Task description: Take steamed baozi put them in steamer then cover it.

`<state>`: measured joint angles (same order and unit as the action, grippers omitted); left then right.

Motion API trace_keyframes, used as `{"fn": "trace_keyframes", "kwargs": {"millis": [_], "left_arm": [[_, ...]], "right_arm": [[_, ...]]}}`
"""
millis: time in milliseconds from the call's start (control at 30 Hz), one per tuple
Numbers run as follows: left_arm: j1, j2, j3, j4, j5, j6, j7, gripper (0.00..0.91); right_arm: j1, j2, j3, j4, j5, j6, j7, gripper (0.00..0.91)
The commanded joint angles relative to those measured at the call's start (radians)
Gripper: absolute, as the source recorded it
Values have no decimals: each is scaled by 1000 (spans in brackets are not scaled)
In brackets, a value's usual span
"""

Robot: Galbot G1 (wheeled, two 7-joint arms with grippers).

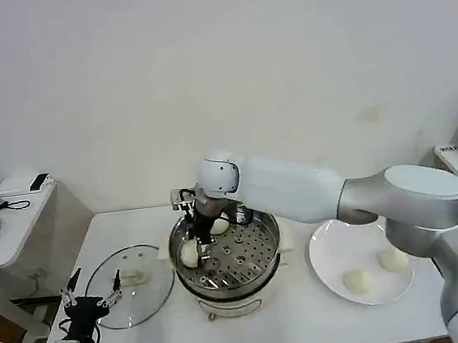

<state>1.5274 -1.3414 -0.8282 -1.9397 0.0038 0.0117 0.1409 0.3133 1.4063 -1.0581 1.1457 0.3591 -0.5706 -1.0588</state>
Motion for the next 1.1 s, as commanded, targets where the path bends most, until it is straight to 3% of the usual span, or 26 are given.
{"fn": "trace_keyframes", "kwargs": {"millis": [33, 200, 333, 500, 867, 1100], "left_arm": [[2, 1, -1, -1, 0, 0, 0, 907], [3, 1, -4, -4, -1, 0, 0, 907], [4, 1, -3, -6, 0, 0, 2, 907], [3, 4, 0, -6, 0, 1, 3, 907], [9, 17, 0, -11, 0, 3, 7, 907], [15, 28, 3, -2, 4, 3, 10, 907]], "right_arm": [[-1, 4, -1, -3, -2, 1, 5, 907], [17, -41, 6, 34, 4, 1, -5, 907], [60, -119, 27, 92, -15, 25, -84, 907], [107, -207, 40, 143, -19, 38, -125, 907], [203, -482, 70, 247, -61, 82, -191, 907], [244, -630, 10, 327, -104, 102, -222, 907]]}}
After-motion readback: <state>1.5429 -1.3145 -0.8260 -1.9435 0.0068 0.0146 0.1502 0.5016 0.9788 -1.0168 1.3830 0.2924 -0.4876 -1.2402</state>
